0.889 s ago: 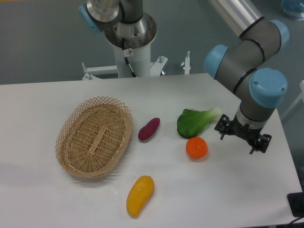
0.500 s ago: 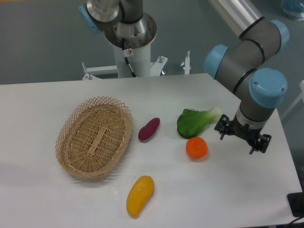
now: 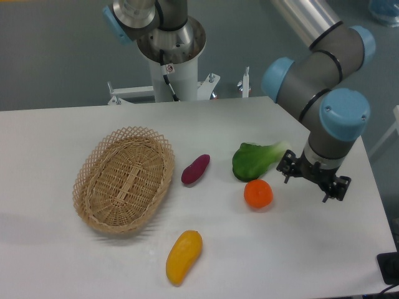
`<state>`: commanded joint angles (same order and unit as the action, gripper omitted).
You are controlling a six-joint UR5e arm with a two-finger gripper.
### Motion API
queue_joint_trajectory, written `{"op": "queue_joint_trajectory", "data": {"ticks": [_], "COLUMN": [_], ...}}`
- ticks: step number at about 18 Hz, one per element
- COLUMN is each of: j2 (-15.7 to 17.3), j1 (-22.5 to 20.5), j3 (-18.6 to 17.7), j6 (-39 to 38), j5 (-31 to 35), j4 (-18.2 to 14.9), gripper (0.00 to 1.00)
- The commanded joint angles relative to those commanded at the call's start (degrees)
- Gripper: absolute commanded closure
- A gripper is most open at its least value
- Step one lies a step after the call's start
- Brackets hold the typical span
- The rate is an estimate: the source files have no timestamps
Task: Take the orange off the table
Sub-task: 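Move the open gripper over the small orange and lower onto it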
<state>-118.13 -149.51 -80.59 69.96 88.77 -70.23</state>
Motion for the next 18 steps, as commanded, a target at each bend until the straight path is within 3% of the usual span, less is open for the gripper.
{"op": "queue_joint_trajectory", "data": {"ticks": [7, 12, 18], "j2": [0.4, 0.4, -0.3], "j1": [1.1, 1.2, 1.8], "j3": [-7.1, -12.7, -14.3], "j6": [-2.7, -2.6, -2.7], "j5": [0.1, 0.2, 0.4], "j4": [1.8, 13.3, 13.9], "gripper": [0.00, 0.00, 0.00]}}
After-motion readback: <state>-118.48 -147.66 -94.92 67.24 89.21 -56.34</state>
